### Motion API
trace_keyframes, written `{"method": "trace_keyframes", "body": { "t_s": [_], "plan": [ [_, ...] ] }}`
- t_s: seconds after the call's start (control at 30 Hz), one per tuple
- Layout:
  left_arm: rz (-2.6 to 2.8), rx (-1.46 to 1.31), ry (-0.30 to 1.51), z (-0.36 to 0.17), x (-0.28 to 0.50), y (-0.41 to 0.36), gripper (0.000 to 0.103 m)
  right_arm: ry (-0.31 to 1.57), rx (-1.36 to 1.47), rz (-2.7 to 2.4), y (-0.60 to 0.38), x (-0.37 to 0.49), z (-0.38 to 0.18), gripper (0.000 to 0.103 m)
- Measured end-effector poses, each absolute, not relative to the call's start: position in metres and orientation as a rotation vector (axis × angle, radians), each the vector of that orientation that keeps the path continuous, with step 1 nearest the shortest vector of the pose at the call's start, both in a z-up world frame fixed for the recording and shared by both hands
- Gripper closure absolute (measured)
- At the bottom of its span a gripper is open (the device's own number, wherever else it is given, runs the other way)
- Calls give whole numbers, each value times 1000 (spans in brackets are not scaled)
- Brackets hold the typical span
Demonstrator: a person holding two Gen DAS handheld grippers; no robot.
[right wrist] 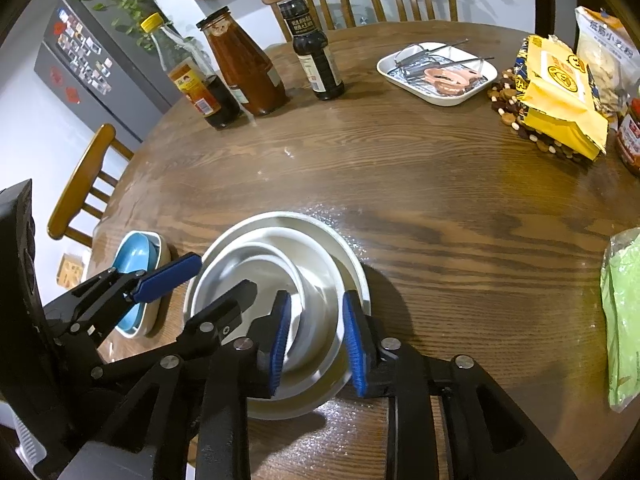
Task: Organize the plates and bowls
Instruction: 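Open both grippers and release the ramekin inside the bowls, then move both grippers around the stacked white bowls toward their rim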
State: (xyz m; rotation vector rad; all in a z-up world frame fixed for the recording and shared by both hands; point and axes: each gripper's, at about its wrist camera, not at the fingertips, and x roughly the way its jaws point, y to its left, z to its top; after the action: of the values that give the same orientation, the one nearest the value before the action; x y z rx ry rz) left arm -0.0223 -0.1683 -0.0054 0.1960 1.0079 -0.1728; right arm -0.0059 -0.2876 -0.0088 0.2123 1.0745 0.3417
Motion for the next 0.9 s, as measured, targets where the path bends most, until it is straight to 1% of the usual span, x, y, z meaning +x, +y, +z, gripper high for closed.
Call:
{"method": "trace_keyframes", "body": {
  "t_s": [0.37,0.43,0.5,0.57,0.63,0.9],
  "plan": [
    [-163,196,1000,-5,-23,-165,56,1071,210,344,-283,-7,-6,72],
    [-158,196,998,-4,-24,-164,54,1072,209,344,-282,-6,-6,72],
    [-147,190,996,-3,-23,-161,49,1071,204,335,-282,-7,-4,70],
    [-142,180,994,-2,-22,-158,48,1065,207,326,-282,-7,-3,59],
    [-140,175,990,0,-21,-156,48,1060,211,318,-283,-7,-2,54],
    [-136,181,983,1,-22,-157,48,1061,217,318,-283,-7,-1,53]
  ]
}}
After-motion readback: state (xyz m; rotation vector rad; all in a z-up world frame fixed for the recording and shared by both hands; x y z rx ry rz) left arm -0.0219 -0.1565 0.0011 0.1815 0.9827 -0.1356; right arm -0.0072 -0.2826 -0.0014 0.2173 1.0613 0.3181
